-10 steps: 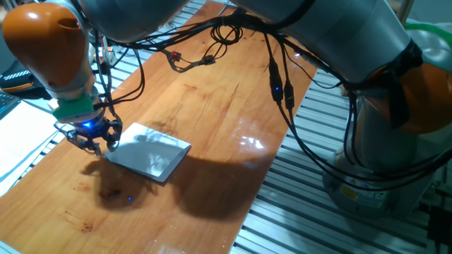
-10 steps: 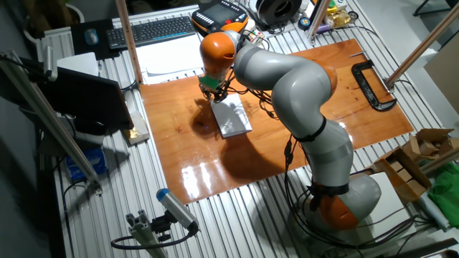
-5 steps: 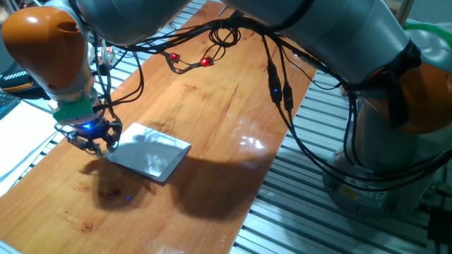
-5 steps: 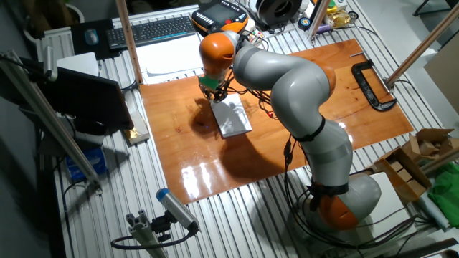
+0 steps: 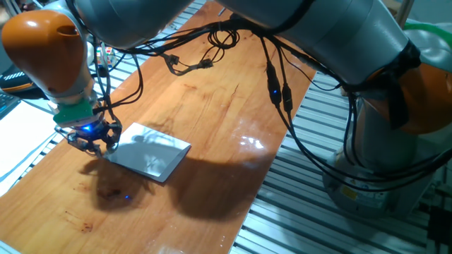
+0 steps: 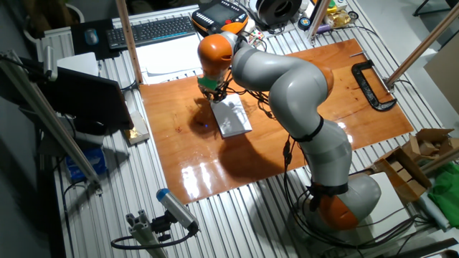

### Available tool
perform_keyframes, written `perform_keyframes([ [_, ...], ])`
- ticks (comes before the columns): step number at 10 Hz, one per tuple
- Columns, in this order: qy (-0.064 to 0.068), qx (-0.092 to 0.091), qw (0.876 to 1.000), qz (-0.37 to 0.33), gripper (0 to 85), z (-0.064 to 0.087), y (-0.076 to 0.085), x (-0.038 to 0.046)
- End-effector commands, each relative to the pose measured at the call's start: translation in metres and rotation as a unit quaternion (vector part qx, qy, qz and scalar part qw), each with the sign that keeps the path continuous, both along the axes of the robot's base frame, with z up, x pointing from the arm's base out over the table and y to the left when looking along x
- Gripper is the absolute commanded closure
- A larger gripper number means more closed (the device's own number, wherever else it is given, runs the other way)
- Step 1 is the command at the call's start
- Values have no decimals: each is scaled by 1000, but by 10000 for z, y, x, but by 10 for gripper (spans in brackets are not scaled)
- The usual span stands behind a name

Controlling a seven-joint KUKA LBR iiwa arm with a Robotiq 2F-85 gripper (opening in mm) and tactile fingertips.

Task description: Unfold a piece of paper

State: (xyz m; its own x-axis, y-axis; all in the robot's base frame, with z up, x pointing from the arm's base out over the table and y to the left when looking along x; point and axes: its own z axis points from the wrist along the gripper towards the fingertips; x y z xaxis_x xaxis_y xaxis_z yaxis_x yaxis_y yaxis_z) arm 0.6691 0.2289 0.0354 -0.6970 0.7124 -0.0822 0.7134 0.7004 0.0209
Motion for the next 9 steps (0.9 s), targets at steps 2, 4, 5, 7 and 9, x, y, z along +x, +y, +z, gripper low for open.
perform_keyframes([
  [2, 0, -2, 1000, 1, 593, -7, -2, 2],
  [4, 1, -3, 1000, 5, 603, -18, -10, 4],
  [5, 2, -4, 1000, 5, 603, -20, -13, 3],
  [7, 2, -5, 1000, 9, 660, -16, -35, -6],
  [9, 1, -11, 1000, 14, 830, -17, -52, -14],
])
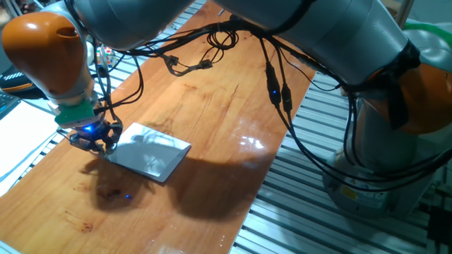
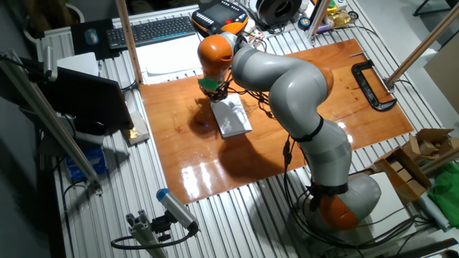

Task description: Unfold a piece of paper

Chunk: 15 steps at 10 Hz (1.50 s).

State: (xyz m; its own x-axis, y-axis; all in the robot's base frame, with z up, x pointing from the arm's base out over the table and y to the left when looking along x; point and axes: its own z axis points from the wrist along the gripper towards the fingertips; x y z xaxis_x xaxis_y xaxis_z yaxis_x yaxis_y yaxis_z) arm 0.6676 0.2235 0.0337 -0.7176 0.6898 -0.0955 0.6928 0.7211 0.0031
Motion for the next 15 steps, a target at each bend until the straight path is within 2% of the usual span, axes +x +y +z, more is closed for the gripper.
perform_keyframes([
  [1, 0, -2, 1000, 1, 830, 3, -3, -4],
  [3, 6, -6, 1000, 3, 830, 58, -32, -14],
  [6, 18, -3, 1000, 17, 830, 215, -136, -22],
  [9, 26, -1, 999, 39, 830, 308, -284, 8],
  [12, 27, 0, 998, 58, 830, 381, -430, 35],
  [15, 33, 6, 996, 80, 830, 456, -548, 24],
])
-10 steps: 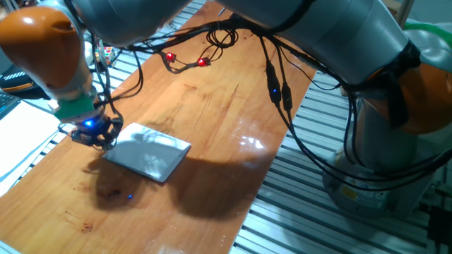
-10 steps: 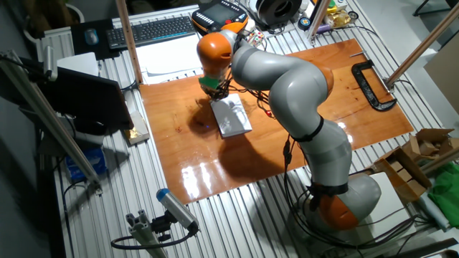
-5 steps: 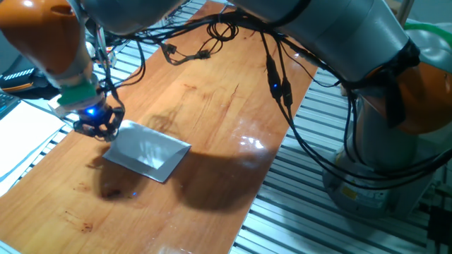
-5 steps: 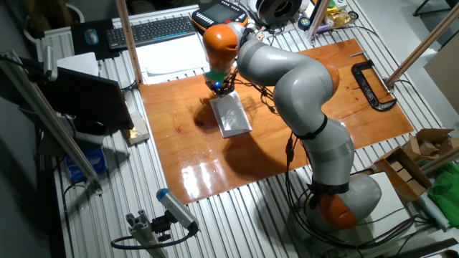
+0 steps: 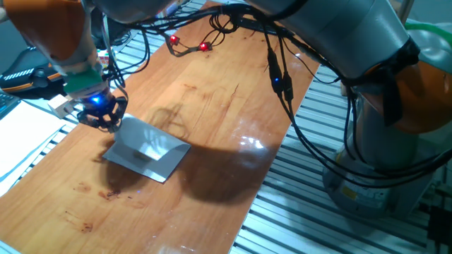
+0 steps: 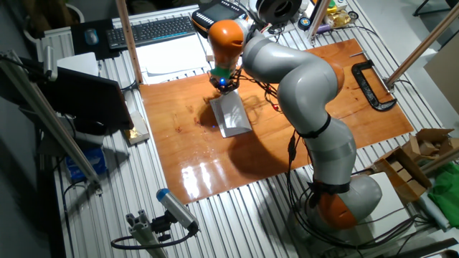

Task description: Unfold a piece of paper

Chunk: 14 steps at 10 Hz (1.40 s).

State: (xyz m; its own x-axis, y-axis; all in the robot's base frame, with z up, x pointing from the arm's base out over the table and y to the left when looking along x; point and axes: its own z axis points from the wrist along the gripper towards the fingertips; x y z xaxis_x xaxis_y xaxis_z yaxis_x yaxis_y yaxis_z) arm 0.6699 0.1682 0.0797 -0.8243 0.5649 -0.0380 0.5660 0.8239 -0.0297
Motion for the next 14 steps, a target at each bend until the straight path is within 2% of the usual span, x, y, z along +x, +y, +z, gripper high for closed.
perform_keyframes([
  [1, 0, 0, 1000, 4, 830, 11, -24, -10],
  [3, 0, 4, 1000, 17, 830, 67, -108, -40],
  [5, -2, 0, 1000, 29, 830, 131, -161, -80],
  [8, -9, -3, 999, 44, 830, 143, -230, -115],
  [11, -7, -8, 999, 46, 830, 121, -288, -130],
  [14, -8, -4, 998, 62, 830, 121, -288, -130],
])
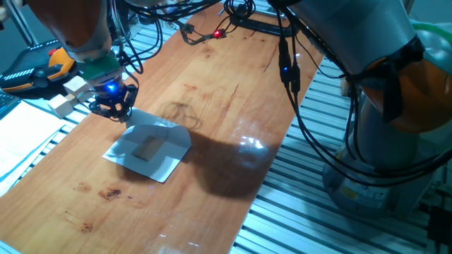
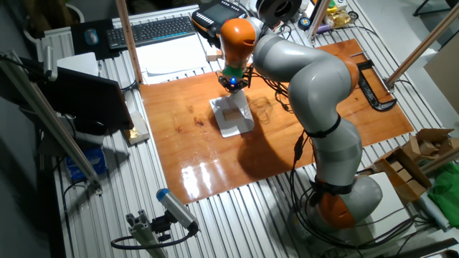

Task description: Unfold a piece of paper

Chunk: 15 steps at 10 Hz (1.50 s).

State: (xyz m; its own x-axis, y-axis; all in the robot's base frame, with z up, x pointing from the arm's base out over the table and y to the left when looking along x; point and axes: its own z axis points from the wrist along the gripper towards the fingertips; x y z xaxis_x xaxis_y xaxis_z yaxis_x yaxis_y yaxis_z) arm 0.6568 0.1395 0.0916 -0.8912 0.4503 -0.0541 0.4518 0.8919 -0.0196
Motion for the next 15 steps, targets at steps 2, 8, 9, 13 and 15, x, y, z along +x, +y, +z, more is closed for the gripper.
perform_keyframes([
  [2, -1, 11, 1000, 21, 830, 2, -2, 1],
  [8, 1, 21, 996, 84, 830, 2, -2, 1],
  [9, 3, 21, 996, 83, 830, 11, -10, 3],
  [13, 3, 8, 998, 61, 830, 157, -357, 79],
  [15, 5, 12, 998, 58, 830, 226, -511, 106],
])
